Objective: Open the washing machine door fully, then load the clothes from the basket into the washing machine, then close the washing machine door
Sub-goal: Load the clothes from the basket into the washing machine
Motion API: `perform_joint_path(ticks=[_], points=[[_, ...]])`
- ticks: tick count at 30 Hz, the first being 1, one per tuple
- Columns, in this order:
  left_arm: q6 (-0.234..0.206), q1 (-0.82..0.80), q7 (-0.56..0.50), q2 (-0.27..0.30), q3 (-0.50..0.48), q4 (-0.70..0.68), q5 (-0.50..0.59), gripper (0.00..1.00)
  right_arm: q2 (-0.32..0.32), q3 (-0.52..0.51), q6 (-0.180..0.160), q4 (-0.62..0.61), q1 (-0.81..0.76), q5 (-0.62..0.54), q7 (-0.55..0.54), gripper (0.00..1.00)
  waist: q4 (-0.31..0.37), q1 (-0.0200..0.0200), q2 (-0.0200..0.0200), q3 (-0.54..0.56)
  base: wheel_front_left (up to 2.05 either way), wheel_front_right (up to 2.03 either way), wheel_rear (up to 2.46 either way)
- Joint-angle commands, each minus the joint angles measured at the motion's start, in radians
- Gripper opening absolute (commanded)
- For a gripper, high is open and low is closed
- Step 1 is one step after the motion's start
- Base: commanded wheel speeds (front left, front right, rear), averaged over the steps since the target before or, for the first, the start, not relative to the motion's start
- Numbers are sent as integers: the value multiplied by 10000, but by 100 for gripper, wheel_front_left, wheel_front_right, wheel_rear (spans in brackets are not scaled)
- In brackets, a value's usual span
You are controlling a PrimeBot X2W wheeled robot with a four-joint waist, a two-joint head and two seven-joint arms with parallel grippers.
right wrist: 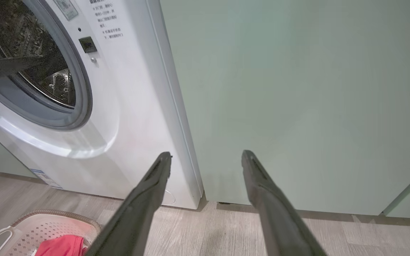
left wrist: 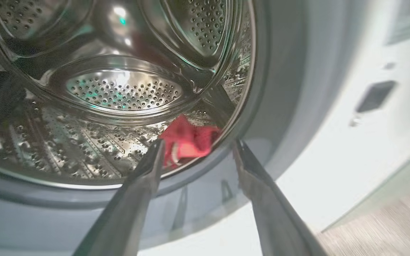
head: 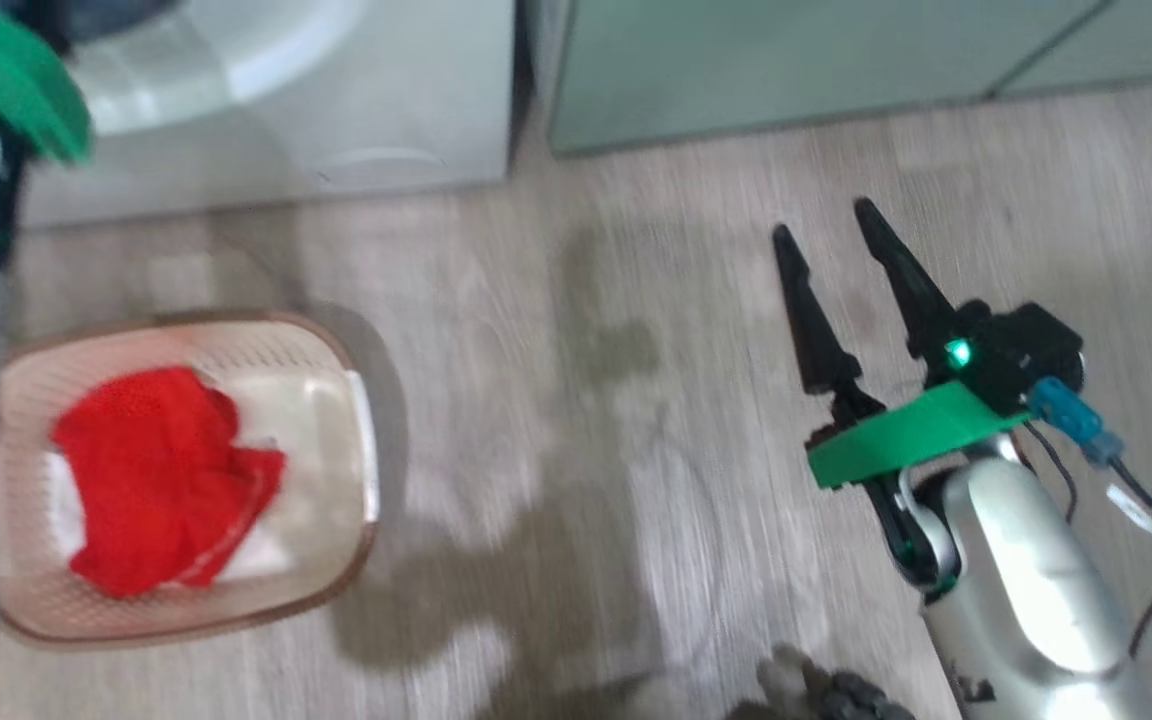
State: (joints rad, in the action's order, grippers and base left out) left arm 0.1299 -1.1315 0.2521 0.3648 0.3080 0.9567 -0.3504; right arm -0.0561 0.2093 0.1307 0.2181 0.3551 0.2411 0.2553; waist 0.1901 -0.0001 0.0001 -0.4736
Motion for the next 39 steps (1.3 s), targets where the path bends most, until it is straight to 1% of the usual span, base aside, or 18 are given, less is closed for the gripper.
perform_joint_path(ticks=[1,4,8,13,14,15,22,25,30,34,39], points=[[7,184,96,352,-224,-497,-92,100,59,78,0,-230,-278,-101,65,100,-580,1,-1,908,0,0,0],[7,1364,96,158,-355,-1186,-211,100,59,-101,0,-126,-595,-239,65,100,-839,1,-1,1559,0,0,0],[6,2940,96,-152,-595,-2154,-73,100,50,-251,0,-31,-1023,-414,65,100,-1136,1,-1,2329,0,0,0],[-231,4829,96,-683,-1070,-3535,242,100,-12,-389,0,-67,-1466,-442,65,100,-1413,1,-1,3041,0,0,0],[-358,5586,97,-914,-1341,-4113,347,100,-29,-441,0,-85,-1627,-436,65,100,-1490,1,-1,3264,0,0,0],[-425,5970,97,-1045,-1494,-4387,393,100,-33,-467,0,-93,-1712,-432,65,100,-1526,1,-1,3363,0,0,0],[-707,8277,97,-2111,-2306,-5901,876,100,-98,-559,0,-64,-2248,-391,65,100,-1725,1,-1,4066,0,0,0],[-693,9021,97,-2521,-2682,-6438,996,100,-97,-558,0,-59,-2402,-347,65,100,-1770,1,-1,4313,0,0,0],[-693,9918,97,-2919,-3128,-7087,1347,100,-78,-524,0,-82,-2602,-295,65,100,-1840,1,-1,4523,0,0,0],[-625,10312,97,-3070,-3156,-7351,1599,100,-65,-551,0,-101,-2705,-300,65,100,-1908,1,-1,4589,0,0,0],[-635,10466,97,-3128,-3197,-7502,1830,100,-47,-540,0,-104,-2727,-296,65,100,-1933,1,-1,4604,0,0,0]])
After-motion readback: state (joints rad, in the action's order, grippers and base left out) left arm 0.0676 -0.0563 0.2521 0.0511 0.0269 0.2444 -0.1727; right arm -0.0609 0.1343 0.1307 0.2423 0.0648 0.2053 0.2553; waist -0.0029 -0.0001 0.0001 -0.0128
